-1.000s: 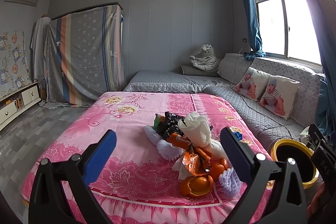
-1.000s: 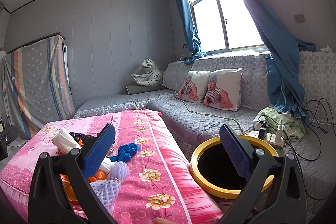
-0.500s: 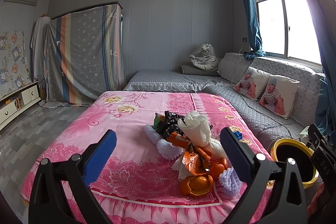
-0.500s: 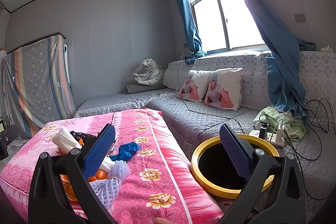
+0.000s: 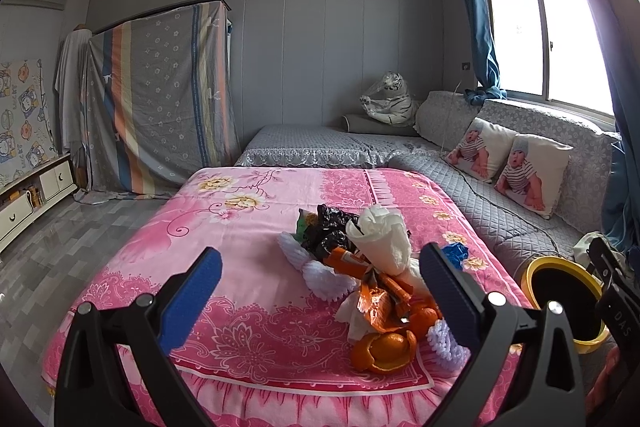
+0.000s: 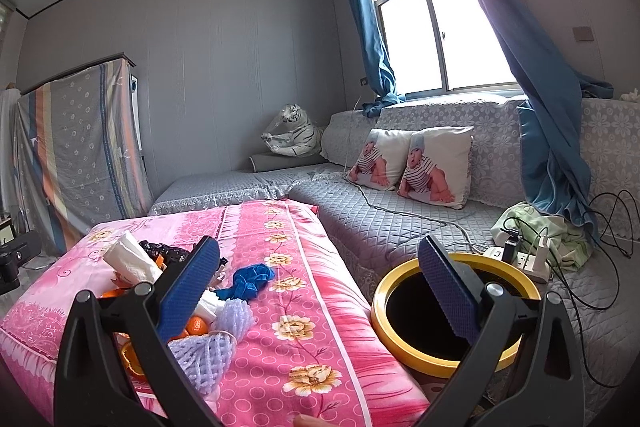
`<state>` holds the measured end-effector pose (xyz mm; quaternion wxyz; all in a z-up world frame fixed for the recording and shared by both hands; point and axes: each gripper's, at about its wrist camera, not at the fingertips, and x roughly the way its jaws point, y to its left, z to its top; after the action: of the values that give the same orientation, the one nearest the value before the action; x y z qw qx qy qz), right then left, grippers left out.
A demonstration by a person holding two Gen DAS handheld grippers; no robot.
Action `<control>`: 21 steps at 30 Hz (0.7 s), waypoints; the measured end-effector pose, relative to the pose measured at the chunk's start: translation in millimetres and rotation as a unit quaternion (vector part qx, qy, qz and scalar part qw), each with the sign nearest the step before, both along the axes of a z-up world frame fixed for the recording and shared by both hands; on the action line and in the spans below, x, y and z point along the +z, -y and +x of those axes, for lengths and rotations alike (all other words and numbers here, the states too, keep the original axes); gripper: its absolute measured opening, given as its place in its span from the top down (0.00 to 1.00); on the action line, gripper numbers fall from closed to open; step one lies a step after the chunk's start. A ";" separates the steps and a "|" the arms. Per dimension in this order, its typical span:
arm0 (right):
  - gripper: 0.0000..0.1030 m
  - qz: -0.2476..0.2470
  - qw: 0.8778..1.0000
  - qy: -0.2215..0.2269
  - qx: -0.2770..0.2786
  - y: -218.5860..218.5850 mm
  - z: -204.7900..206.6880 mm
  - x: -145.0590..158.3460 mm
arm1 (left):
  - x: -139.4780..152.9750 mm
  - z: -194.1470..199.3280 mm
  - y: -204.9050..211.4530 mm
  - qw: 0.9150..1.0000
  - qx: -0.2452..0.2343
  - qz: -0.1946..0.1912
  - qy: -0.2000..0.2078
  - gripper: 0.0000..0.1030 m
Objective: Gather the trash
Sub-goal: 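Close the left tool on white tissue while the right tool grasps the purple foam net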
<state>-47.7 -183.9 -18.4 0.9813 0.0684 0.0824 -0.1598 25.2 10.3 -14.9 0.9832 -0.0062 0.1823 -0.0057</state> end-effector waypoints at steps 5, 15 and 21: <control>0.08 0.004 0.997 -0.021 0.068 -1.8 11.6 -8.4 | -6.1 24.1 -13.0 0.999 -0.007 0.003 -0.034 0.07; 0.08 0.039 0.976 -0.084 0.199 -8.7 45.0 -41.2 | -18.5 81.8 -14.4 0.992 -0.085 0.009 -0.094 0.07; 0.08 0.059 0.966 -0.116 0.225 -7.4 68.4 -54.9 | -20.6 120.9 3.6 0.981 -0.145 0.032 -0.123 0.07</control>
<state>20.7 -176.5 -73.3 0.9699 0.0870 0.2181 0.0636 146.1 6.7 -35.5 0.9416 0.0512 0.3012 -0.1416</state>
